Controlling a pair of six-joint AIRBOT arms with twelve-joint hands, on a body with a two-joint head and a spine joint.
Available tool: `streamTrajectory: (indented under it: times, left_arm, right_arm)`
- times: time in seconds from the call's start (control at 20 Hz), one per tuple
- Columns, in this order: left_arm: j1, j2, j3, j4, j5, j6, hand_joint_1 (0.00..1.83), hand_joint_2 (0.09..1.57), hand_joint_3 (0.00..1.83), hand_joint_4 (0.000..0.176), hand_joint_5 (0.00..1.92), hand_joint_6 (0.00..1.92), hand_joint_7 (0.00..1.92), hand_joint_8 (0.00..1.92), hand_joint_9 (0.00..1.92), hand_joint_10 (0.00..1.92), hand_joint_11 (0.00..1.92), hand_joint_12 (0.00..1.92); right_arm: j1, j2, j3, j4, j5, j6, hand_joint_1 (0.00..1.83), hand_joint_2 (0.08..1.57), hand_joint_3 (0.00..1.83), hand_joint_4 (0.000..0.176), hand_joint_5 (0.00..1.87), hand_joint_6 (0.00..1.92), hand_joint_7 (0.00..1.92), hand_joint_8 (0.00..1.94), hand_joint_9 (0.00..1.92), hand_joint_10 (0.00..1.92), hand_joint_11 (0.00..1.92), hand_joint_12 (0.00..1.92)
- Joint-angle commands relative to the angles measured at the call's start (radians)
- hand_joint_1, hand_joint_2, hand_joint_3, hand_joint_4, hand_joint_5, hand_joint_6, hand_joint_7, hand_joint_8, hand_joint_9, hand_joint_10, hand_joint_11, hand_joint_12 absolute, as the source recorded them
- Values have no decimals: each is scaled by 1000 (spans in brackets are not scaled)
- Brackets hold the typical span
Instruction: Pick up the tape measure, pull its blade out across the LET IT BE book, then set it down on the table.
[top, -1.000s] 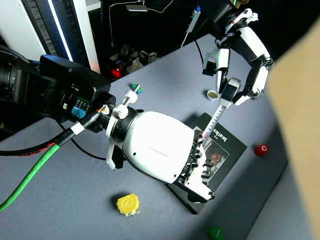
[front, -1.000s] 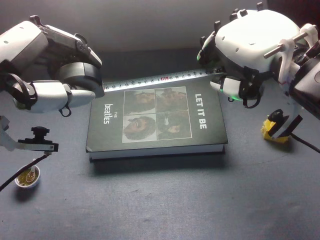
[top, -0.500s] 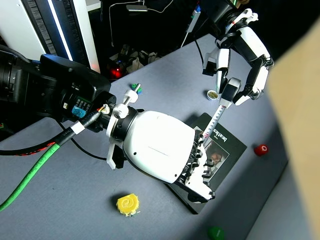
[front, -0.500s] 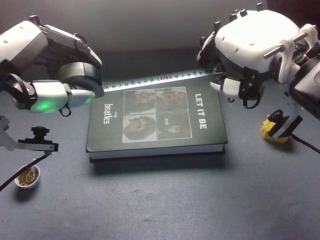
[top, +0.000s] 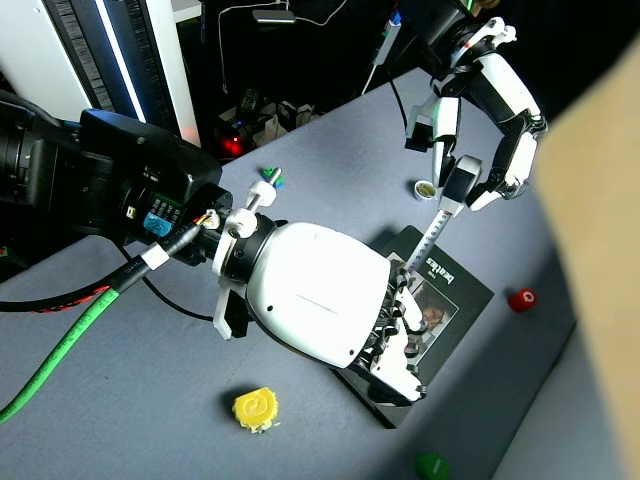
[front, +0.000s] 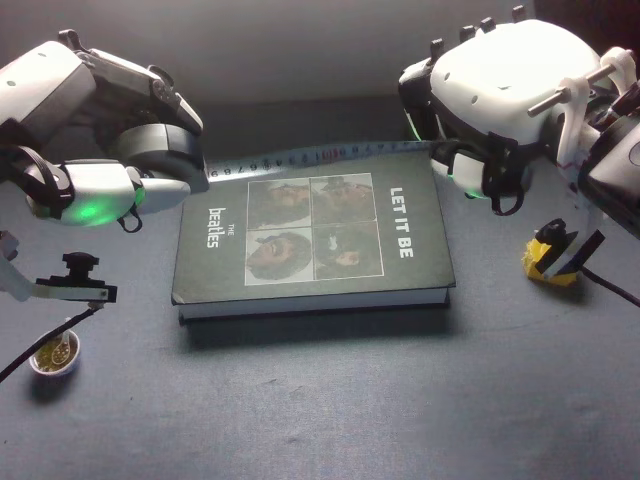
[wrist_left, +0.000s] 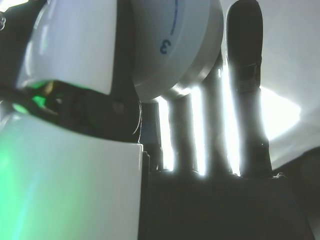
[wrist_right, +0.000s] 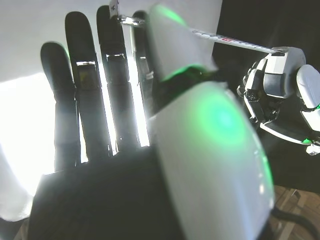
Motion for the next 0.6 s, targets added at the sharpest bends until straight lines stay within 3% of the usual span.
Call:
streamTrajectory:
  times: [0.0,0.15,0.2,0.3,0.35,0.4,0.45,0.55]
  left_arm:
    - [-8,8,2,27,-131,-9,1383,1097,0,0,972,820,1113,831,859,1273,754,1106]
    - [-8,8,6,26,-131,-9,1388,1071,0,0,1080,687,1114,771,924,1211,841,1060]
    - [-8,8,6,26,-133,-9,1389,1069,0,0,1095,659,1110,788,927,1206,853,1056]
    - [-7,8,6,26,-135,-9,1389,1069,0,0,1096,628,1117,814,916,1200,836,1042]
    - [-5,8,5,27,-135,-9,1388,1070,0,0,1098,619,1117,825,911,1198,839,1043]
    - [-2,8,4,28,-136,-9,1388,1070,0,0,1099,617,1117,827,910,1198,841,1043]
    - [2,8,4,29,-136,-9,1388,1069,0,0,1097,617,1113,829,918,1197,851,1047]
    - [7,8,5,27,-139,-9,1388,1069,0,0,1090,621,1109,826,935,1188,859,1048]
  right_arm:
    - [16,3,4,-57,68,-1,1185,1200,0,0,716,1359,932,1111,773,973,523,1546]
    - [15,4,4,-59,67,-1,1184,1190,0,0,765,1331,925,1094,775,996,539,1541]
    - [14,4,4,-59,66,0,1316,1182,3,0,756,1309,944,1026,742,1362,548,1534]
    - [11,5,3,-61,66,0,1348,1182,3,0,758,1301,945,1017,731,1454,549,1533]
    - [9,7,3,-62,67,0,1348,1182,2,0,758,1299,945,1019,730,1457,549,1533]
    - [8,8,3,-66,67,0,1217,1186,3,0,765,1316,932,1081,725,1186,544,1526]
    - [7,11,3,-69,67,1,1192,1185,0,0,771,1312,935,1085,751,1067,549,1520]
    - [4,15,3,-70,66,1,1187,1185,0,0,771,1311,938,1086,759,1032,564,1526]
